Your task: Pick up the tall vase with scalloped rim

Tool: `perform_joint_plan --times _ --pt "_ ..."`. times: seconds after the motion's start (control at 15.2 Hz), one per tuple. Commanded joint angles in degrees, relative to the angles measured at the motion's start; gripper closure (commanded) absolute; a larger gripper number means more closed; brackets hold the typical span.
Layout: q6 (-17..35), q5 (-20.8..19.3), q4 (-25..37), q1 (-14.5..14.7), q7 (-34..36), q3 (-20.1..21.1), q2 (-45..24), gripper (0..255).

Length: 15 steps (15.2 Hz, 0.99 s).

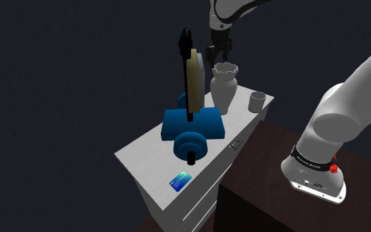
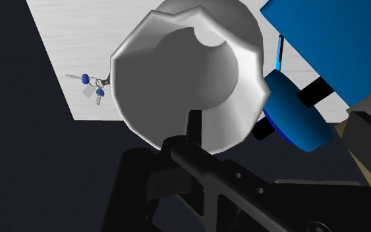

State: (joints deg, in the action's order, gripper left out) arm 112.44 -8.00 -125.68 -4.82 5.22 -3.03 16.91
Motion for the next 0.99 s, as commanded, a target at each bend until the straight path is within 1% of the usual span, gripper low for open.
perform_joint_plan --times 0.0,0.26,0.4,0.46,0.92 --pt "1.8 -0.2 -1.2 -0.1 0.1 -0.1 -0.6 0" --pt "4.9 -0.4 -3.6 -0.2 0.5 -0.2 -1.2 0" --pt "5.3 -0.4 -4.0 -0.2 0.5 -0.2 -1.4 0" --pt "5.2 -0.4 -3.9 -0.2 0.5 -0.2 -1.3 255" --pt "5.2 -0.4 -3.9 -0.2 0.5 -0.2 -1.3 255"
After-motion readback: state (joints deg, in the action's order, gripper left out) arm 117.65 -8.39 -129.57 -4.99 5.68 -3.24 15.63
